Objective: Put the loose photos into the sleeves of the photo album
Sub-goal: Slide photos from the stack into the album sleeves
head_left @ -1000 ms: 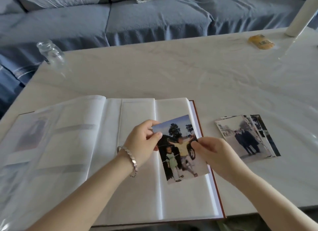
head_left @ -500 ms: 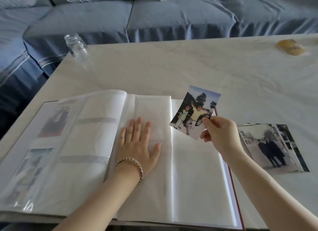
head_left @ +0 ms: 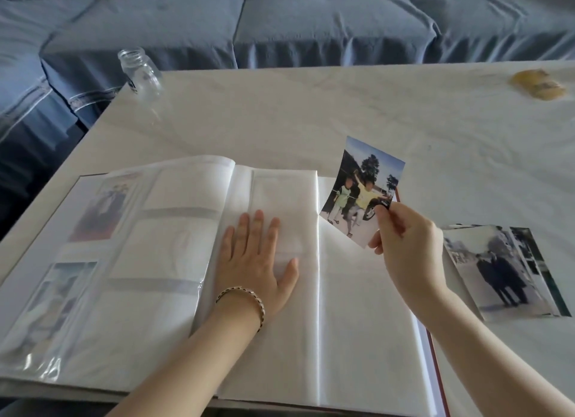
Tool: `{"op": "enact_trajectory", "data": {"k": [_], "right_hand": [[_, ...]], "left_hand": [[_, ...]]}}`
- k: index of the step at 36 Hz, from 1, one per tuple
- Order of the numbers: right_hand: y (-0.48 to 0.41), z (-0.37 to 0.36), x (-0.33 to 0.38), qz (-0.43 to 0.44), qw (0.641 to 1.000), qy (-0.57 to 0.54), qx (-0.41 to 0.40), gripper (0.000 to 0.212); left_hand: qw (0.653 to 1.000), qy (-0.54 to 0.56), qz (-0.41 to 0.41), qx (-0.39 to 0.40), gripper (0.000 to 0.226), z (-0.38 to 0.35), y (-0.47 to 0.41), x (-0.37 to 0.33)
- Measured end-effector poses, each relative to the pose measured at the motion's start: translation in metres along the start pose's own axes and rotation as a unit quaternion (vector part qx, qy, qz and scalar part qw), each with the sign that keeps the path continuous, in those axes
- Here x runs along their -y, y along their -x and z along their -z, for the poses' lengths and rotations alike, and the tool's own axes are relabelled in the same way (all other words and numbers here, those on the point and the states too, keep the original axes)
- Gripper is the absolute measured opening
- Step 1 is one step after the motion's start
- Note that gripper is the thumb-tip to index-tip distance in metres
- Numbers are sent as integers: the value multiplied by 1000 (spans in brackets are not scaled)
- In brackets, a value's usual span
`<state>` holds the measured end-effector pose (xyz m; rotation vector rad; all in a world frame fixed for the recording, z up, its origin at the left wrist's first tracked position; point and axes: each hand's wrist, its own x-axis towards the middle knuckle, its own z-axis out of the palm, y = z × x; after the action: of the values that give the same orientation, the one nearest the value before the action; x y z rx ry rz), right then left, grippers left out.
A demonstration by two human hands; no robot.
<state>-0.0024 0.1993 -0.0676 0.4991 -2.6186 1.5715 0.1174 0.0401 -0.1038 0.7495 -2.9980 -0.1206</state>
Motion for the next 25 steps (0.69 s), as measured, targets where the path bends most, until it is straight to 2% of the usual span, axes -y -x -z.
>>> {"op": "enact_trajectory", "data": {"k": [12,17,19,25], "right_hand": [[-1,0,-4,-20,1000,-22,8,29],[-2,-2,-9,-44,998,-36,10,30],[-3,-2,-10,-56,997,-44,6,33],[-2,-4,-12,-78,995,-65,1,34]], "left_hand": [[1000,-7,0,5,69,-1,-1,1],[999,-1,9,35,77,4,1,-2],[1000,-12,0,12,82,2,0,-1],[1000,-21,0,10,68,-2,-3,1]]}}
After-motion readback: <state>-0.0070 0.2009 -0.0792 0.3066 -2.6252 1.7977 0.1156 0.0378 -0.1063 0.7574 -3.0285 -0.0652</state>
